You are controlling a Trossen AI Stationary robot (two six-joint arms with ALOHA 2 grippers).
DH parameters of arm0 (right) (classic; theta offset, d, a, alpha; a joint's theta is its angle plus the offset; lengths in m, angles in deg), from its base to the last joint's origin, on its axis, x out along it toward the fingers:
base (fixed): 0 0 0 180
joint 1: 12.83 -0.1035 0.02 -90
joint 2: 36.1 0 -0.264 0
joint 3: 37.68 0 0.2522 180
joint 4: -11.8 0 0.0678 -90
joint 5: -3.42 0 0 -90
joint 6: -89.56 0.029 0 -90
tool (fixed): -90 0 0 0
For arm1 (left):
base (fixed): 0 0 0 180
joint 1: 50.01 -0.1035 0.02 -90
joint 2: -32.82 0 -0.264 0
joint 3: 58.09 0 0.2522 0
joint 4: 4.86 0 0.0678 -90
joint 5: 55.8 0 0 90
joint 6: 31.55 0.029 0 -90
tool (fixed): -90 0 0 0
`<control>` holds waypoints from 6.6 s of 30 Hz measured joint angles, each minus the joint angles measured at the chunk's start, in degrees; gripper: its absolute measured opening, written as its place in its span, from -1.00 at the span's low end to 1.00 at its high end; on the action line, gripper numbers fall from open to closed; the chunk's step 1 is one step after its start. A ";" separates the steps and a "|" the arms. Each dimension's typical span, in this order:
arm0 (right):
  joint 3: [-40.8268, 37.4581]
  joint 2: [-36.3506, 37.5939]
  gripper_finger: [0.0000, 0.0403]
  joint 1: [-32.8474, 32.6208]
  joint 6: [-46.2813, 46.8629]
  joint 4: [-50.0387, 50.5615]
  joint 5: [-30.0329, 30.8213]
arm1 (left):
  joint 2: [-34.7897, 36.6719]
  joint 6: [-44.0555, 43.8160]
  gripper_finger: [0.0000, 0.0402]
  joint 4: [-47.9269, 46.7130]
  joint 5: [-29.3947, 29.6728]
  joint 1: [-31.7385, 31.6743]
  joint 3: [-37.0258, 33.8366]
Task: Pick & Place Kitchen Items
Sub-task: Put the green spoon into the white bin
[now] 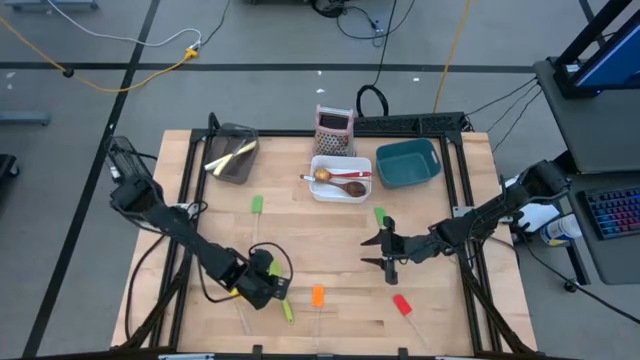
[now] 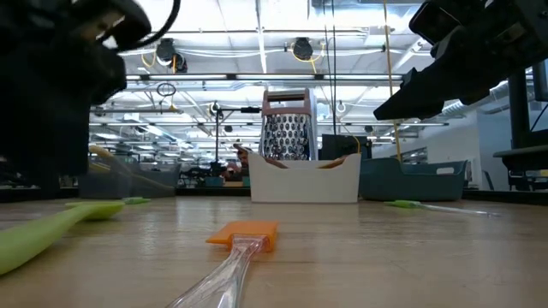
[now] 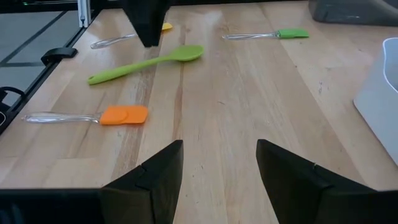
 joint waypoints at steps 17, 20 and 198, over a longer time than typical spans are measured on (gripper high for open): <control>0.02 0.00 -0.03 0.35 0.02 -0.48 0.00 | -3.44 -0.56 -0.43 2.68 -0.43 -3.29 0.05; 0.02 0.00 -0.03 0.35 0.02 -0.48 0.00 | -3.44 0.71 -0.43 2.60 -0.44 -4.05 0.04; 0.02 -7.78 -0.93 24.83 -39.52 -6.62 11.07 | -14.41 96.23 -0.40 11.83 -40.98 -53.36 27.73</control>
